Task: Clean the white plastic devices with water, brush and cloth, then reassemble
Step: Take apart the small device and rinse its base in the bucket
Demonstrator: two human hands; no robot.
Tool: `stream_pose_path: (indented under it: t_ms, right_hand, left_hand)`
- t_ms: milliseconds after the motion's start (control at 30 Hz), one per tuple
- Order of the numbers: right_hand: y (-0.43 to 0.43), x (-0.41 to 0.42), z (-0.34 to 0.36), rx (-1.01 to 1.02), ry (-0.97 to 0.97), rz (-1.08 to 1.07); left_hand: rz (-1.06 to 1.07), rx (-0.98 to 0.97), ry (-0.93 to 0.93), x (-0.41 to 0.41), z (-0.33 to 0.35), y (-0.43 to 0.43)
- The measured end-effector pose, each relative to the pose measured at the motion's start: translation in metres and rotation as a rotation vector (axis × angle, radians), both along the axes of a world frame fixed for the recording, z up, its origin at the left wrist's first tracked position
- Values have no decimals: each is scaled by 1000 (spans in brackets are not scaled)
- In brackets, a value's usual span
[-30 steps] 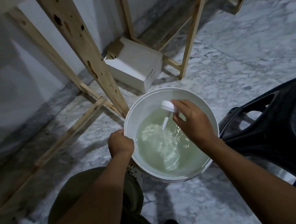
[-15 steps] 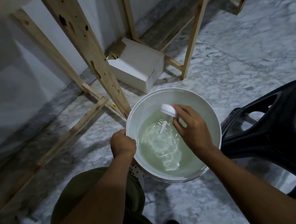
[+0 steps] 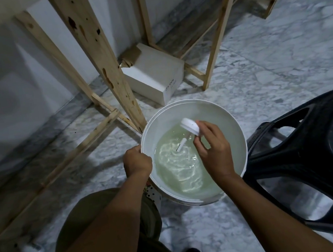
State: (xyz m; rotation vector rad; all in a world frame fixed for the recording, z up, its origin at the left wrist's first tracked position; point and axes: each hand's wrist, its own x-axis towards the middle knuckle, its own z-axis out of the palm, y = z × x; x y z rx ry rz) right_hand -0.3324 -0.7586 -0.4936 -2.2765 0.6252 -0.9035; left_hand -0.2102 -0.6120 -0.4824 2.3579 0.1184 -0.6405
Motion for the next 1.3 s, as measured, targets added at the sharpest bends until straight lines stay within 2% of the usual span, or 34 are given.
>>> stream_pose_path:
  t_ms: [167,300,400,533,633,700,900,1133,1300]
  right_hand:
    - [0,0,-1,16,20,29]
    - [-2,-2,-3,114,171,65]
    - [-2,1,14,394,206,-40]
    - [-10,4,43,791,208,-144]
    - [-13,6,75,1075,126,-163]
    - [-11,5,101,1156,107,-114]
    - [10,8,173,1203,102,97]
    - [51,13,257,1108,129,329]
    - [85,20,310,1059,129,473]
  left_hand:
    - [-4,-5,-8,-1,0,0]
    - [-9,-2,4,0,1,1]
    - [-84,28,36,2,2,1]
    - [-326,126,-6,-5,24,-6]
    - [-482,-40,-50,-18,57,-8]
    - [-548,-130,-81,-27,77,-5]
    - [-488,-438,-180,-33,147,12]
    - [-436,-513,-398,-38,243,64]
    - [-387,-490,-540,-38,297,105]
